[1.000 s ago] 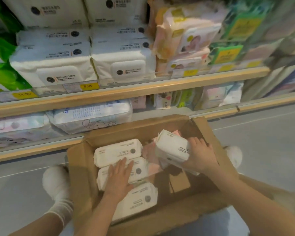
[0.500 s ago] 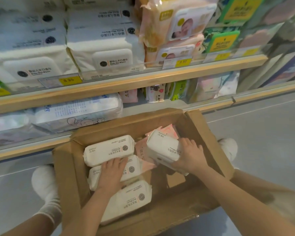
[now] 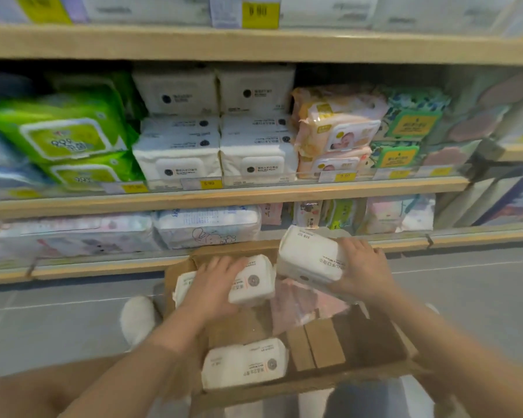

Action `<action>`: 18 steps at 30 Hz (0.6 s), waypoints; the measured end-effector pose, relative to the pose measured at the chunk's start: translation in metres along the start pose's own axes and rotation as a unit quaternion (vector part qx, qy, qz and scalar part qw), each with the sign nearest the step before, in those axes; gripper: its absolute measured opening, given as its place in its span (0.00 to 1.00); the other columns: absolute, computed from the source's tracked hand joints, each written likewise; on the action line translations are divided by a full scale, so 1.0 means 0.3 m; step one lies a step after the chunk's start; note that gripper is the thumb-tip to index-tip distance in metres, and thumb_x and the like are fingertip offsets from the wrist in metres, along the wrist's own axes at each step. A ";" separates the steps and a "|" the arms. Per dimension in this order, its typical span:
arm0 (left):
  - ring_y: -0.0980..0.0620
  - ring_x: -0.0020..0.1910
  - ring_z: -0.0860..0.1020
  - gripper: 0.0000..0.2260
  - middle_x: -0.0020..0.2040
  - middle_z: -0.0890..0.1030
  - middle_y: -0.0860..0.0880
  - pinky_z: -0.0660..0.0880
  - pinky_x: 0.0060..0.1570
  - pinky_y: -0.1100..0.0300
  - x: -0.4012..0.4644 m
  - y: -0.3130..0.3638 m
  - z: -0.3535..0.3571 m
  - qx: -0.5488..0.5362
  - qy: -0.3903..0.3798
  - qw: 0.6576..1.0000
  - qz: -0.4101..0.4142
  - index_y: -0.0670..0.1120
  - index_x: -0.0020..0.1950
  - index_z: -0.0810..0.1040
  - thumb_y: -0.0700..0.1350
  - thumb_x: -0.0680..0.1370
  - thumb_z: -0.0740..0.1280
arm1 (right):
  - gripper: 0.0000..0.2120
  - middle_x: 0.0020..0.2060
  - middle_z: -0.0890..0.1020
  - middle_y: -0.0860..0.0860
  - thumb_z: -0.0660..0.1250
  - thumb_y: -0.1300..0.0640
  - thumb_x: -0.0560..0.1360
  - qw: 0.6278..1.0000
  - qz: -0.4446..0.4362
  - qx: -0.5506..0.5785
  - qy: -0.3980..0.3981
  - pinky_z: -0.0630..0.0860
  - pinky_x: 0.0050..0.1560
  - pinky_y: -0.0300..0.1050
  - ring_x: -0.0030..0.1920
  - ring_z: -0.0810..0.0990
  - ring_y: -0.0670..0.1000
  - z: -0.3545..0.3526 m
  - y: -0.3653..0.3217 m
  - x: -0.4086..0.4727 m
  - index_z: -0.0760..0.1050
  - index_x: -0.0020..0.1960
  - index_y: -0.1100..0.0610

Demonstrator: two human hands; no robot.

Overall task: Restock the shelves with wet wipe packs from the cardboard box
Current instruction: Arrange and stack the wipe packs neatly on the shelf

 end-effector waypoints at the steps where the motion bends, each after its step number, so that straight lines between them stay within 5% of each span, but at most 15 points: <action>1: 0.47 0.64 0.66 0.43 0.65 0.68 0.49 0.64 0.62 0.50 -0.012 -0.019 -0.056 -0.001 0.013 1.000 -0.005 0.52 0.75 0.57 0.64 0.64 0.67 | 0.39 0.58 0.72 0.47 0.71 0.34 0.60 1.000 -0.010 -0.008 0.011 0.66 0.53 0.49 0.58 0.69 0.50 -0.044 -0.026 0.009 0.62 0.65 0.49; 4: 0.47 0.65 0.66 0.43 0.65 0.68 0.49 0.65 0.61 0.51 -0.053 -0.094 -0.213 -0.009 0.054 0.998 -0.029 0.52 0.75 0.58 0.59 0.63 0.71 | 0.40 0.59 0.72 0.48 0.73 0.35 0.60 0.999 -0.029 -0.019 0.032 0.66 0.53 0.50 0.58 0.69 0.52 -0.156 -0.112 0.049 0.63 0.65 0.51; 10: 0.45 0.60 0.69 0.42 0.59 0.73 0.49 0.67 0.53 0.48 -0.171 -0.312 -0.498 0.014 0.160 0.983 -0.095 0.53 0.71 0.65 0.67 0.59 0.64 | 0.41 0.61 0.72 0.50 0.74 0.39 0.60 0.989 -0.109 -0.037 0.089 0.63 0.52 0.50 0.60 0.69 0.54 -0.372 -0.367 0.178 0.63 0.67 0.52; 18: 0.44 0.59 0.70 0.44 0.59 0.73 0.48 0.67 0.51 0.47 -0.256 -0.603 -0.622 0.031 0.209 0.960 -0.186 0.52 0.71 0.65 0.68 0.57 0.60 | 0.39 0.61 0.71 0.53 0.75 0.43 0.62 0.973 -0.171 -0.059 0.144 0.63 0.57 0.53 0.60 0.68 0.57 -0.584 -0.720 0.430 0.63 0.67 0.55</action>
Point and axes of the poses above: each hand's wrist, its own x-axis towards the middle knuckle, its own z-axis out of the palm, y = z × x, the point moved 10 cm from there along x, towards the middle knuckle
